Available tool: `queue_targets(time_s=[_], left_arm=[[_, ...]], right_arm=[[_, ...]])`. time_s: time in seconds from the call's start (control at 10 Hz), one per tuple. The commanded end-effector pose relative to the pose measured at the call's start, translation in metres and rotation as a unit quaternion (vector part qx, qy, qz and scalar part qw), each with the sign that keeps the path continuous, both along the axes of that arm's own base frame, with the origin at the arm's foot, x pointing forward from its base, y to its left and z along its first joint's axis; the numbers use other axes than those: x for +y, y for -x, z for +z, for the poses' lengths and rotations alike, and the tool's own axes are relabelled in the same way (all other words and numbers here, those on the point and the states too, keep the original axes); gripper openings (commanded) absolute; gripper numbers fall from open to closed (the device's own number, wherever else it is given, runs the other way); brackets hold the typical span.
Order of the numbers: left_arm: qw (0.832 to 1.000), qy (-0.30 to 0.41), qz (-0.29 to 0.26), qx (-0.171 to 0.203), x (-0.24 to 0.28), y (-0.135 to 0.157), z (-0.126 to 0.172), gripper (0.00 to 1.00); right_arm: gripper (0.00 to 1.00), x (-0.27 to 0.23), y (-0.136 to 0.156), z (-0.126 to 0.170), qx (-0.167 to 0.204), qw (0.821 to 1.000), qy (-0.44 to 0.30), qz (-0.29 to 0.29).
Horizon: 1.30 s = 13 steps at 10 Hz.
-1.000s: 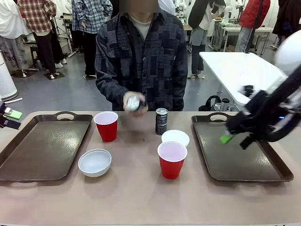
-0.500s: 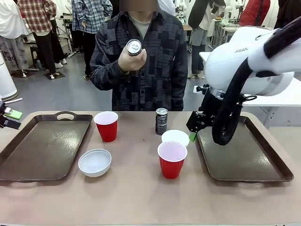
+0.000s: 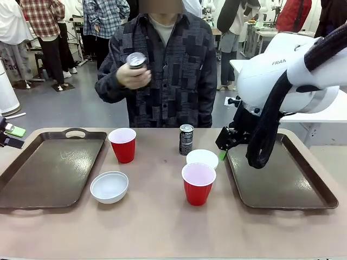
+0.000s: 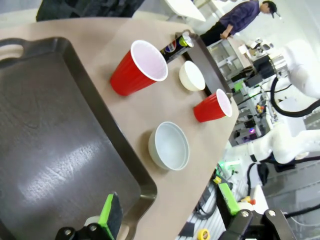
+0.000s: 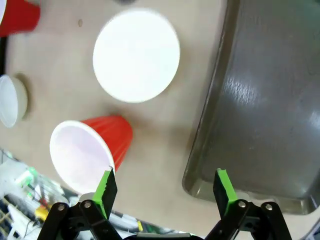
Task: Prepare tableware on both trays.
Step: Pick up a Picnic Bowl from the table and place it on a Handle tray.
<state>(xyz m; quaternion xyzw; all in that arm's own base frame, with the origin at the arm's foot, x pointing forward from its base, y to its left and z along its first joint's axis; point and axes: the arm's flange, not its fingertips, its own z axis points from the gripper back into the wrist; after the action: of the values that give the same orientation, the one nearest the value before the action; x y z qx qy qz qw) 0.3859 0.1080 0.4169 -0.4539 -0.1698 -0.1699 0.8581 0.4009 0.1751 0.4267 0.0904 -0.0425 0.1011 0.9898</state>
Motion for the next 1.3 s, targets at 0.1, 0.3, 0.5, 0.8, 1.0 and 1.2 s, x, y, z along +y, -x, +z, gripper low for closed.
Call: queue_targets(time_s=[0.1,0.3,0.5,0.8,1.0,1.2], left_arm=[[1.000,0.010,0.002,-0.005,0.001,-0.001,0.001,1.00],[1.000,0.010,0.002,-0.005,0.001,-0.001,0.001,1.00],[1.000,0.010,0.002,-0.005,0.001,-0.001,0.001,1.00],[1.000,0.010,0.002,-0.005,0.001,-0.001,0.001,1.00],[1.000,0.010,0.002,-0.005,0.001,-0.001,0.001,1.00],[1.000,0.010,0.002,-0.005,0.001,-0.001,0.001,1.00]], right_arm=[[1.00,0.027,-0.027,-0.031,-0.066,0.993,0.043,-0.084],[1.00,0.050,-0.052,-0.051,-0.072,0.990,0.063,-0.105],[1.00,0.066,-0.063,-0.070,-0.059,0.988,0.089,-0.111],[0.98,0.073,-0.077,-0.083,-0.057,0.987,0.096,-0.118],[0.79,0.074,-0.080,-0.088,-0.048,0.986,0.099,-0.122],[0.79,0.071,-0.086,-0.091,-0.039,0.986,0.098,-0.127]])
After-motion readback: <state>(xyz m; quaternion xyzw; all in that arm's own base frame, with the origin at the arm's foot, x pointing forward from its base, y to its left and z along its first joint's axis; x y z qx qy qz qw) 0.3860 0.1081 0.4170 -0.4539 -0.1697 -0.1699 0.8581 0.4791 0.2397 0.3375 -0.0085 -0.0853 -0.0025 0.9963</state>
